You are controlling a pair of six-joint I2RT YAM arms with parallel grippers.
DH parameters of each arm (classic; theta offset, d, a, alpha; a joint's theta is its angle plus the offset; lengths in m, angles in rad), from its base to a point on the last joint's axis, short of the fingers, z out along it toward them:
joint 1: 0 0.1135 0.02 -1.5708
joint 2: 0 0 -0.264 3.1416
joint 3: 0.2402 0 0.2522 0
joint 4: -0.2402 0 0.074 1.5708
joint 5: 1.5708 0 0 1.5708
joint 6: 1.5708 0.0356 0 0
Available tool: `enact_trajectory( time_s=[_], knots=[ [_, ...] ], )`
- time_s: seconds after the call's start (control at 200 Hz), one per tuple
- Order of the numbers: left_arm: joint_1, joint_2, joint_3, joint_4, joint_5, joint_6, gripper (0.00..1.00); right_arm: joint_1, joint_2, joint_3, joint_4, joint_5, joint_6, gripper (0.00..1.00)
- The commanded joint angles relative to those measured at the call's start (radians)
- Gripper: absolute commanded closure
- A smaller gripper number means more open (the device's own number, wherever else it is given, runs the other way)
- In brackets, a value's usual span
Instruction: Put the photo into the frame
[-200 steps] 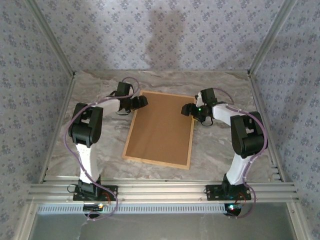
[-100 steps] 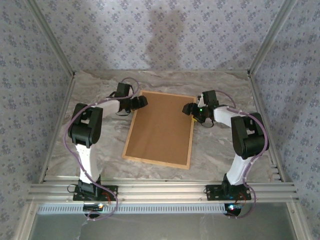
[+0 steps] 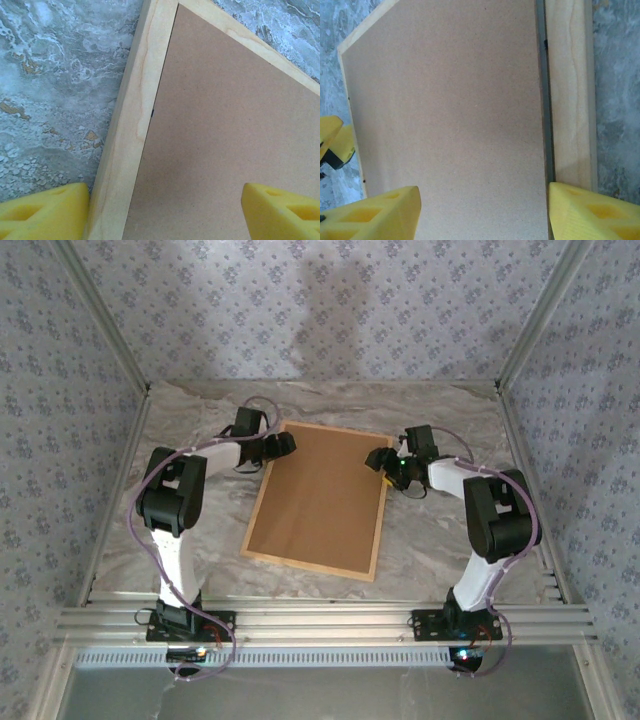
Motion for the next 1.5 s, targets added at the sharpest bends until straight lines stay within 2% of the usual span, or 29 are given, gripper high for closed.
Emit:
enact_trajectory(
  time_s=[0.0,0.33,0.555,1.194,1.494],
  knots=[
    [-0.033,0.004,-0.026,-0.032,0.04,-0.014,0.2,0.044,-0.032,0.004,-0.047,-0.088,-0.014,0.31],
    [-0.023,0.008,-0.022,-0.035,0.017,-0.01,0.2,0.008,-0.078,-0.008,-0.104,-0.1,-0.048,0.29],
    [-0.006,0.003,-0.003,-0.05,-0.006,0.001,0.18,-0.005,-0.121,-0.014,-0.179,-0.008,-0.125,0.25],
    [0.019,-0.04,0.033,-0.113,-0.073,0.059,0.16,0.024,-0.127,0.012,-0.288,0.091,-0.28,0.2],
    [0.036,-0.11,-0.035,-0.099,-0.093,0.067,0.16,0.046,-0.127,0.015,-0.244,0.046,-0.285,0.18]
  ],
)
